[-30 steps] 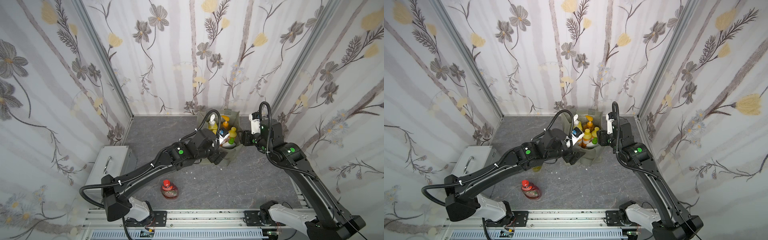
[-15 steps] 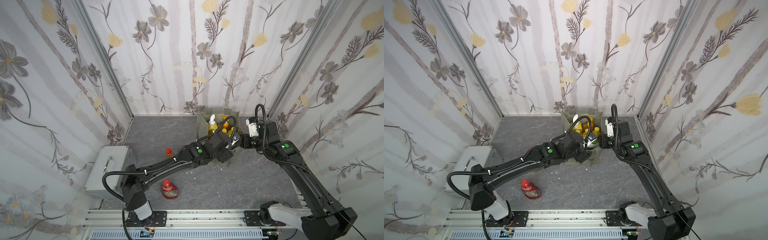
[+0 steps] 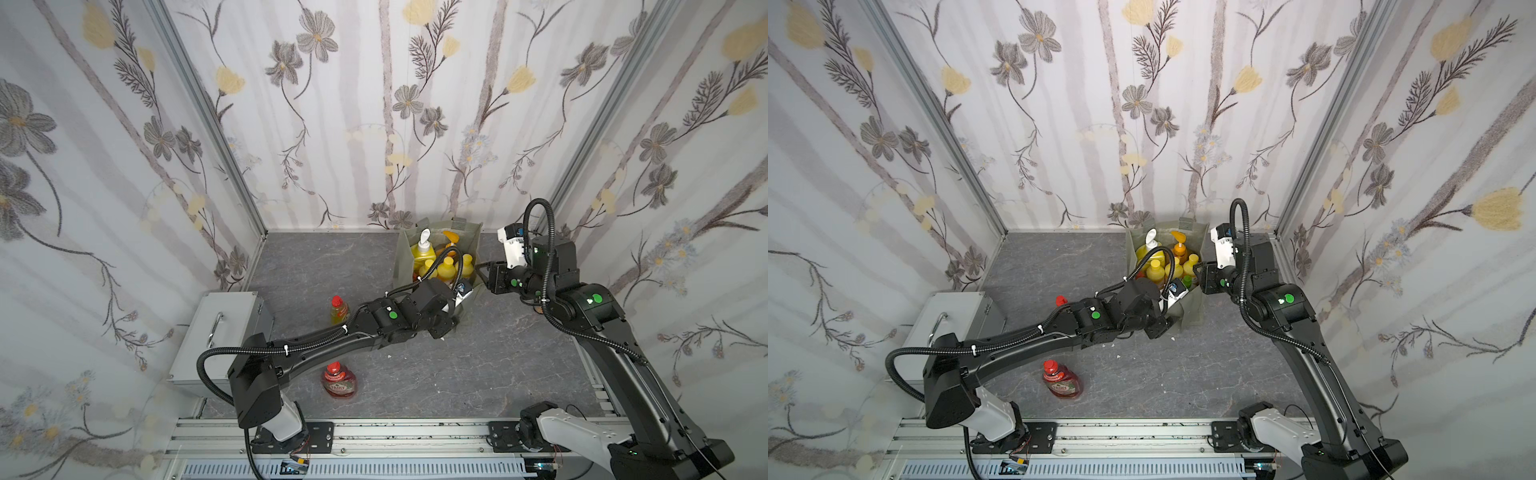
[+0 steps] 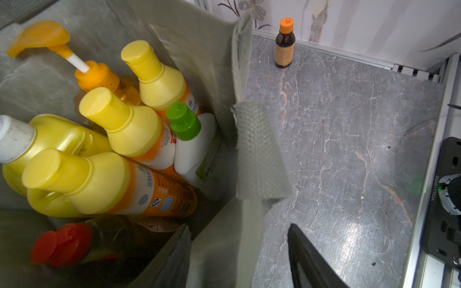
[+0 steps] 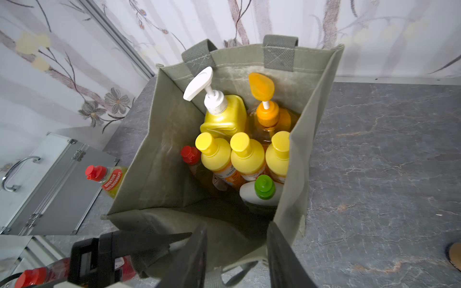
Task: Pack dish soap into the shopping bag
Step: Adjust the bottle of dish soap in the shopping bag.
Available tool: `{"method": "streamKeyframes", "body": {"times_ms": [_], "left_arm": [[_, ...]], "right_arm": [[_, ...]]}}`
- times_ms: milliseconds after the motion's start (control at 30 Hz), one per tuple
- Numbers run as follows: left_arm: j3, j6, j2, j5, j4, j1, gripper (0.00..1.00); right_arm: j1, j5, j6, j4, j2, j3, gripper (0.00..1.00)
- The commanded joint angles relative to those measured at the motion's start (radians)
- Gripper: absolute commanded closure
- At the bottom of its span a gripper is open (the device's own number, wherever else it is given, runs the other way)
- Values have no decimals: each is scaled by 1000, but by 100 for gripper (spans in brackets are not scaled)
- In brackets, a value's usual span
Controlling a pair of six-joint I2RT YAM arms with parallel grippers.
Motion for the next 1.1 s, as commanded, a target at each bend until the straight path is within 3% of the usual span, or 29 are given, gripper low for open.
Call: {"method": "streamKeyframes", "body": {"times_ms": [0, 200, 333, 433, 533, 700, 733, 800, 867, 1000, 1067], "left_arm": [[-15, -60, -4, 48, 42, -1, 38], [-85, -152, -35, 124, 100, -5, 22], [-123, -222, -97, 69, 112, -6, 16], [-166, -317, -211, 2, 179, -6, 23], [-201, -445, -314, -17, 251, 10, 38], [-251, -691, -336, 59, 310, 48, 59], [-267, -723, -327, 72, 321, 52, 57], [-292, -777, -290, 98, 328, 54, 36], [-299, -812, -260, 112, 322, 52, 28], [-268, -844, -209, 82, 285, 49, 49], [-238, -844, -193, 65, 273, 46, 48]], "right_arm": [[9, -29, 9, 25, 19, -46, 61], [28, 16, 22, 7, 9, -158, 63], [35, 41, 26, -9, -15, -216, 65], [46, 39, 34, -9, -35, -240, 66], [61, 38, 40, 0, -50, -259, 66], [91, 41, 48, 21, -60, -286, 66], [95, 43, 50, 28, -63, -293, 66], [101, 45, 52, 37, -66, -307, 66], [101, 60, 52, 36, -71, -305, 66], [101, 68, 50, 34, -95, -280, 66], [101, 59, 46, 34, -100, -270, 66]]}}
